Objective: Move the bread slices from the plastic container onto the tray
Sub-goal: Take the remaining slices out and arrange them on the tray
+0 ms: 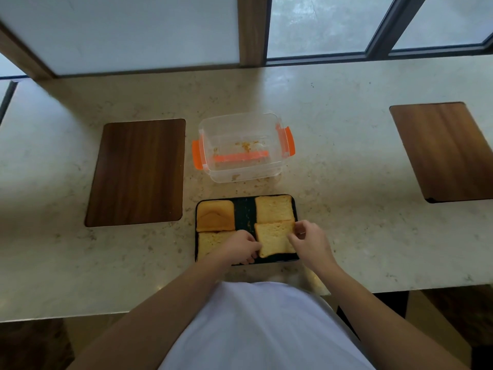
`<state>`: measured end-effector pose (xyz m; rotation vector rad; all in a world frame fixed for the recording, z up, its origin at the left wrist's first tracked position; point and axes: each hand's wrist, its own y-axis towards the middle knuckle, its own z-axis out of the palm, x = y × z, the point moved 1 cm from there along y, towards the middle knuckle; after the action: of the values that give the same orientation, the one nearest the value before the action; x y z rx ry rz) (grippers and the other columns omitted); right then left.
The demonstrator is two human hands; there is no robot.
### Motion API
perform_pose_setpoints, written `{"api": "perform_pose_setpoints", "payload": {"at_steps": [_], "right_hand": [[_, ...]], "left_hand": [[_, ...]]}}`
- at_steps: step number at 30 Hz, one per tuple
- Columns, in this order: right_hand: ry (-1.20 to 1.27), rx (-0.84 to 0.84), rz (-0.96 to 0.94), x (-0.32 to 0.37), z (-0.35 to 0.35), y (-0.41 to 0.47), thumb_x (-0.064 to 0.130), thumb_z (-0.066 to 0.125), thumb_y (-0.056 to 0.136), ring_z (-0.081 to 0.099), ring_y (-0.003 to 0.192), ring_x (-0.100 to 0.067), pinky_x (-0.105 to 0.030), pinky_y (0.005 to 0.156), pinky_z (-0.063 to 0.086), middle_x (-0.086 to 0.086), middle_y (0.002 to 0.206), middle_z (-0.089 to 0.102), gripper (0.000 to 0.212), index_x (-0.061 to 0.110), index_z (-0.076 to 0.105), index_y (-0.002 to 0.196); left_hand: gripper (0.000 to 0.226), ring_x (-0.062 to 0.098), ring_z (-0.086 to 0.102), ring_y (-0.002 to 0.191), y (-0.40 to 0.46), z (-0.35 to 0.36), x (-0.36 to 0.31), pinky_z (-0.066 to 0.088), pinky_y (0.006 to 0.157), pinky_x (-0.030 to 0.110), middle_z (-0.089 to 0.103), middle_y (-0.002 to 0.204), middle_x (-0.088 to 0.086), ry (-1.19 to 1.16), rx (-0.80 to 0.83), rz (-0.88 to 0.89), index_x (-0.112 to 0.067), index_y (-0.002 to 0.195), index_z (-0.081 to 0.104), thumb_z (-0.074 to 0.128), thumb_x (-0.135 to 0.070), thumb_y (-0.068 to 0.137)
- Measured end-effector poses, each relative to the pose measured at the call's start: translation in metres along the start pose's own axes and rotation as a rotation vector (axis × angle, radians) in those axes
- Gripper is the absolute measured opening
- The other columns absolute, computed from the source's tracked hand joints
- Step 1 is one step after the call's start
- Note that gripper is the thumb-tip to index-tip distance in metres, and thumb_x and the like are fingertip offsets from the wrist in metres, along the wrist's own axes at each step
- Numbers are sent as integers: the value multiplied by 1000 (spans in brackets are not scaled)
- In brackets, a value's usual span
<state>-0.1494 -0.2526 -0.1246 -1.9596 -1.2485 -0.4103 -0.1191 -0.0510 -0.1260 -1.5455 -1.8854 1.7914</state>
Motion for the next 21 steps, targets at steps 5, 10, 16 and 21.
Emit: {"api": "perform_pose_setpoints", "payload": {"at_steps": [5, 10, 16, 21], "right_hand": [[-89, 38, 20, -10, 2, -2, 26, 65, 95, 63, 96, -15, -28, 82, 52, -2, 113, 68, 32, 14, 67, 124], [-54, 50, 58, -12, 4, -5, 24, 64, 94, 63, 90, -11, -24, 73, 49, 4, 103, 68, 29, 15, 66, 121], [-55, 40, 80, -11, 4, -6, 23, 65, 91, 59, 79, -4, -21, 58, 43, 10, 89, 62, 22, 20, 58, 112], [-133, 49, 18, -6, 6, -8, 22, 63, 88, 60, 85, -12, -28, 70, 52, 3, 97, 61, 23, 17, 61, 111]], "left_hand": [[22, 12, 69, 71, 4, 6, 1, 51, 60, 26, 75, 81, 1, 128, 14, -13, -14, 89, 75, 62, -31, 96], [28, 14, 68, 66, 7, 8, -3, 50, 59, 27, 75, 72, 2, 165, 15, -25, -12, 76, 74, 62, -27, 96], [25, 26, 70, 78, 10, 11, -11, 50, 60, 32, 75, 86, 16, 234, -25, -15, -3, 86, 70, 55, -21, 97], [17, 24, 58, 77, 6, 15, -20, 42, 53, 29, 61, 89, 11, 436, -37, 34, -6, 91, 60, 46, -13, 97]]}}
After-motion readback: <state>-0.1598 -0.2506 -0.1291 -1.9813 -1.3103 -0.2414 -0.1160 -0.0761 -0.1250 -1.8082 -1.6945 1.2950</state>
